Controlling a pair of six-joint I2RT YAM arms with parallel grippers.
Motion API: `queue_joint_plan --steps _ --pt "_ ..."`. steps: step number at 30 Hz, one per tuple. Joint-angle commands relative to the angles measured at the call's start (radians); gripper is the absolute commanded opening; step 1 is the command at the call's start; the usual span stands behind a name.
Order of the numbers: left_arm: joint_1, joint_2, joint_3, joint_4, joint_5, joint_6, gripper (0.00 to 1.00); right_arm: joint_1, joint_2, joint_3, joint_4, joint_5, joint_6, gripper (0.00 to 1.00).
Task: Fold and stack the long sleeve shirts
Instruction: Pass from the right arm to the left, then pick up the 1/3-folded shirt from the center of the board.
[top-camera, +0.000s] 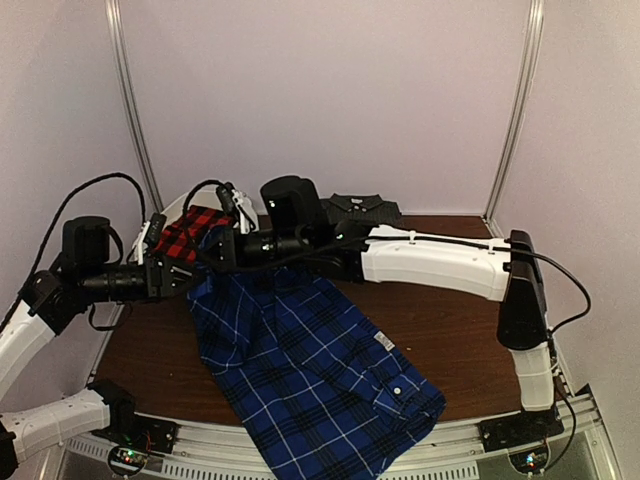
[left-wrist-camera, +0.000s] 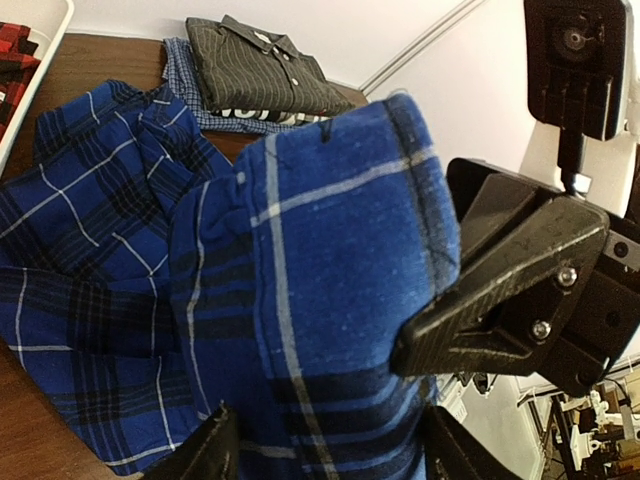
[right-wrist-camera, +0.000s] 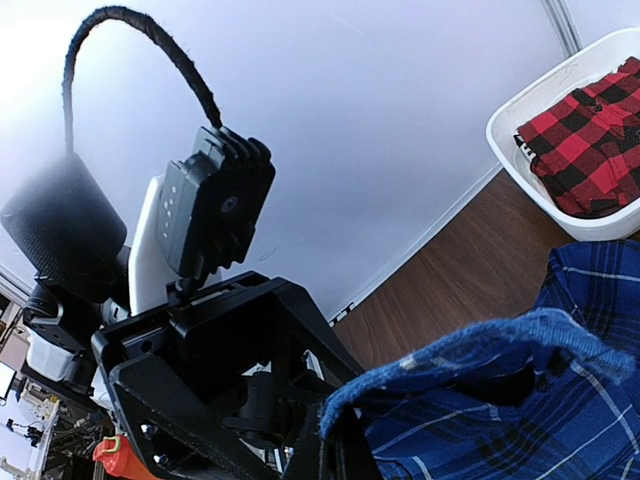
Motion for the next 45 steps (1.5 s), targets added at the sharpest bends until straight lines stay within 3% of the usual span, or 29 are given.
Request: queue_joint_plan --steps 1,3,8,11,16,21,27,31,38,45 --pt "-0.005 0.015 -0.018 0.055 0.036 0.019 0.61 0.008 0.030 -0.005 0.044 -0.024 0.018 0.00" --pt "-0.005 0.021 -0.026 0.065 0.042 0.018 0.50 0.008 0.035 0.000 0.043 -0.025 0.019 0.00" --pt "-0.005 0.017 -0.027 0.057 0.008 0.008 0.14 0.008 0.022 0.000 0.009 0.006 -0.005 0.00" --pt "-0.005 0.007 -0.014 0.013 -0.079 -0.016 0.00 0.009 0.002 -0.011 -0.023 0.028 -0.024 0.04" --pt "-0.004 -0.024 0.039 -0.088 -0.320 -0.090 0.00 0.020 -0.112 -0.143 -0.079 0.133 -0.066 0.36" --pt "-0.003 -0.040 0.106 -0.163 -0.470 -0.136 0.00 0.073 -0.273 -0.361 -0.163 0.272 -0.107 0.48" --pt "-0.004 -0.019 0.182 -0.206 -0.534 -0.159 0.00 0.247 -0.421 -0.590 -0.293 0.453 -0.041 0.49" --pt "-0.003 0.018 0.238 -0.232 -0.536 -0.155 0.00 0.410 -0.431 -0.662 -0.385 0.540 0.073 0.49" --pt "-0.003 0.066 0.325 -0.282 -0.536 -0.121 0.00 0.648 -0.282 -0.531 -0.597 0.640 0.259 0.49" --pt "-0.003 0.066 0.386 -0.338 -0.566 -0.103 0.00 0.743 -0.099 -0.370 -0.715 0.645 0.342 0.49"
